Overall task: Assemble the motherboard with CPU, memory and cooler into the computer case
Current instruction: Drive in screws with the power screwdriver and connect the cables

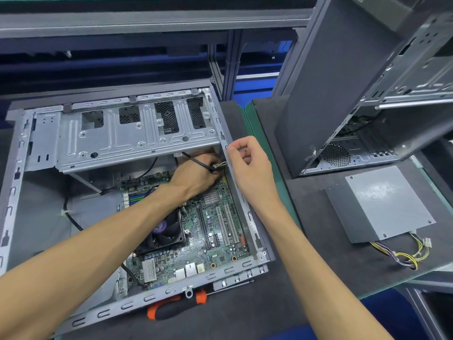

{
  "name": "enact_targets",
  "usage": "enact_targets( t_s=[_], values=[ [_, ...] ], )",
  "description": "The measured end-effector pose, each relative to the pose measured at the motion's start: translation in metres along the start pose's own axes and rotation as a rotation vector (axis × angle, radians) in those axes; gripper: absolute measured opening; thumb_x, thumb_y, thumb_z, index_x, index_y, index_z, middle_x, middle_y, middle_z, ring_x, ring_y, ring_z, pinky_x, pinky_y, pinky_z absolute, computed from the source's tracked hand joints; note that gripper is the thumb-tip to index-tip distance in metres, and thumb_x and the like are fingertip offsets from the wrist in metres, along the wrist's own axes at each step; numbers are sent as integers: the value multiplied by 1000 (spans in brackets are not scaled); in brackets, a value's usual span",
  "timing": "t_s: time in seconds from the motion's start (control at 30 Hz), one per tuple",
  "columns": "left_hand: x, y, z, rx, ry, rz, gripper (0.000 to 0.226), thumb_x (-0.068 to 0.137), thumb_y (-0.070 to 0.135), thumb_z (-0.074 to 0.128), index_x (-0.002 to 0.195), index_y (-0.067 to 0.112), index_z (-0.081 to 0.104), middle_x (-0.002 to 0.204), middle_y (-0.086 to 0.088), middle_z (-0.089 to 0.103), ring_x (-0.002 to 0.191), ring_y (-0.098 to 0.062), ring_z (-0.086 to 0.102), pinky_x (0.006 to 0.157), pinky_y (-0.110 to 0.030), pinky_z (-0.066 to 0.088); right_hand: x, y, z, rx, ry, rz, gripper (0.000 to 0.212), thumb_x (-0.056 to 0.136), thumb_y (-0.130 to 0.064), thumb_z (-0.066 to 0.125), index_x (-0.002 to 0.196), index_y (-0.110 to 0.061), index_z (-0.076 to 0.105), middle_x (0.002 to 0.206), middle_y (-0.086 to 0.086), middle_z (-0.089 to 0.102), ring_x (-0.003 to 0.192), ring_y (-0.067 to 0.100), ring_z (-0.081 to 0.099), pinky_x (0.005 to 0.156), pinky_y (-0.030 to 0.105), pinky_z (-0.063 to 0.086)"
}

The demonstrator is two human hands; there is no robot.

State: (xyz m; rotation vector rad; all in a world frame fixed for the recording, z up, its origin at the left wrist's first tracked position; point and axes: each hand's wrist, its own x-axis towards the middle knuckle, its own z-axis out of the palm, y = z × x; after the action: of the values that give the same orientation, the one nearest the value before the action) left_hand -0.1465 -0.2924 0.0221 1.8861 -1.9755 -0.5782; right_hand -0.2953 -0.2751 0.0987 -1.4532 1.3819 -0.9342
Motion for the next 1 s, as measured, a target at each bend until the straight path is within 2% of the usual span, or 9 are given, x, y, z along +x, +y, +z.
enact_targets(
  t_s=[0.2, 0.43, 0.53, 0.6, 0.67, 0.73, 0.83, 1.0],
  values=[
    [0, 0, -1, -16, -2, -5, 21, 90, 37, 66, 110, 31, 68, 108, 6, 73, 95, -18, 68, 78, -32, 56, 0, 1, 0, 7, -1, -1, 6, 96, -28, 60, 90, -29, 59, 85, -4, 56, 76, 7, 49, 68, 21, 40],
    [-1, 0, -2, -46, -39, -25, 21, 89, 36, 67, 109, 28, 70, 109, 6, 72, 97, -19, 68, 83, -37, 57, 0, 1, 0, 9, -3, 7, 7, 96, -27, 59, 89, -30, 59, 87, 0, 58, 72, 6, 49, 63, 13, 39],
    [0, -1, -3, -93, -54, -73, 23, 89, 38, 68, 109, 27, 70, 112, 5, 72, 98, -19, 68, 85, -38, 57, 0, 1, -1, -1, -13, 7, 5, 97, -28, 58, 92, -29, 59, 88, 2, 58, 74, 8, 49, 65, 17, 39],
    [0, -2, -3, -123, -73, -94, 23, 90, 41, 67, 107, 27, 71, 108, 5, 72, 94, -18, 68, 84, -39, 57, 0, 2, -1, -9, -19, 10, 4, 98, -27, 56, 100, -30, 57, 86, 0, 56, 74, 8, 50, 65, 19, 38],
    [0, -3, -3, -150, -95, -100, 24, 91, 42, 65, 108, 26, 72, 104, 4, 72, 91, -19, 68, 82, -39, 57, 0, 2, -1, 3, -40, 32, 19, 101, -28, 54, 119, -32, 53, 90, -3, 56, 74, 7, 52, 64, 15, 37],
    [1, -5, -3, -185, -103, -106, 24, 91, 42, 65, 105, 25, 72, 99, 2, 73, 89, -21, 68, 80, -40, 56, 1, 2, -1, 10, -85, 78, 30, 103, -30, 50, 133, -35, 49, 103, -4, 59, 90, 5, 57, 69, 11, 38],
    [1, -5, -3, -201, -90, -150, 21, 90, 42, 67, 103, 26, 71, 92, 2, 73, 84, -21, 68, 78, -39, 57, 5, 3, -1, 39, -134, 142, 31, 105, -32, 47, 136, -36, 51, 113, -5, 59, 102, 4, 57, 76, 16, 38],
    [3, -8, -3, -238, -81, -134, 14, 90, 41, 67, 87, 28, 67, 81, 1, 71, 74, -22, 67, 68, -36, 56, 7, 3, -1, 58, -137, 159, 28, 105, -33, 46, 132, -39, 53, 103, -9, 57, 77, 4, 51, 69, 24, 37]
  ],
)
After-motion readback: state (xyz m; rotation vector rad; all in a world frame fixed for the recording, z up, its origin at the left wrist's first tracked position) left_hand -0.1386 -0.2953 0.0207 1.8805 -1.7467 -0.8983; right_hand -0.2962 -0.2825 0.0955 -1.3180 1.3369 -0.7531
